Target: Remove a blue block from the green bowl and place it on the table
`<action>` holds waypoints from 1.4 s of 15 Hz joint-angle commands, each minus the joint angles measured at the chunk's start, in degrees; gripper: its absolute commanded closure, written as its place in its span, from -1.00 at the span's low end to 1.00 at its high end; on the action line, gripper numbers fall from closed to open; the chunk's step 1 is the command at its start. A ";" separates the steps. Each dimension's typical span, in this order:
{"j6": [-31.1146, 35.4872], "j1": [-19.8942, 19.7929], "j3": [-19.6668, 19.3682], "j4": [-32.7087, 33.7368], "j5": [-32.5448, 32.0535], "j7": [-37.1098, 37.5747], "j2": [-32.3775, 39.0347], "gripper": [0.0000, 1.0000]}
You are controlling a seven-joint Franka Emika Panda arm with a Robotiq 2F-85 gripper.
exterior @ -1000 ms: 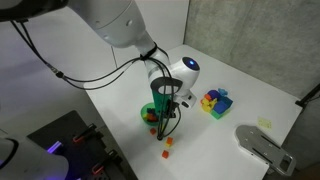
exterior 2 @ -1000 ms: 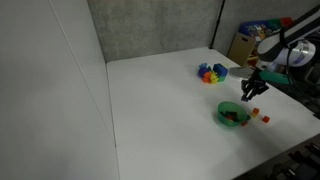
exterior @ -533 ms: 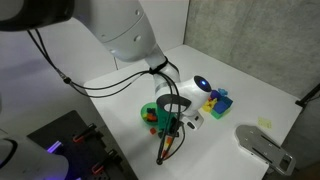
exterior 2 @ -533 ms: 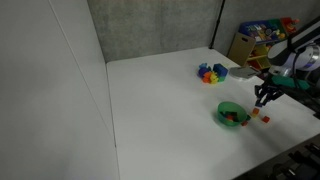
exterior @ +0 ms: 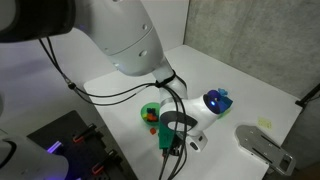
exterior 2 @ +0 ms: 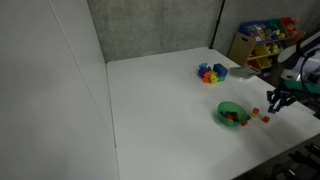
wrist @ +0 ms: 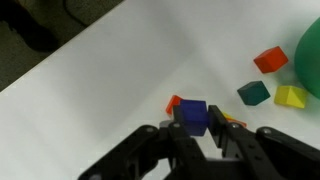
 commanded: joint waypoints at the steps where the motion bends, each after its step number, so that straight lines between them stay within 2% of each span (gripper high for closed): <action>1: -0.97 -1.35 0.41 0.97 -0.54 -1.79 1.41 0.80; 17: -1.68 -3.27 2.43 3.54 0.01 -6.22 6.23 0.79; 18: -1.54 -3.28 2.45 3.60 0.01 -6.39 6.31 0.60; 19: -1.33 -3.20 2.40 3.59 -0.12 -6.49 6.34 -0.10; 20: -1.11 -3.14 2.36 3.49 -0.16 -6.57 6.21 -0.12; 21: -1.08 -3.14 2.37 3.45 -0.15 -6.71 6.12 -0.25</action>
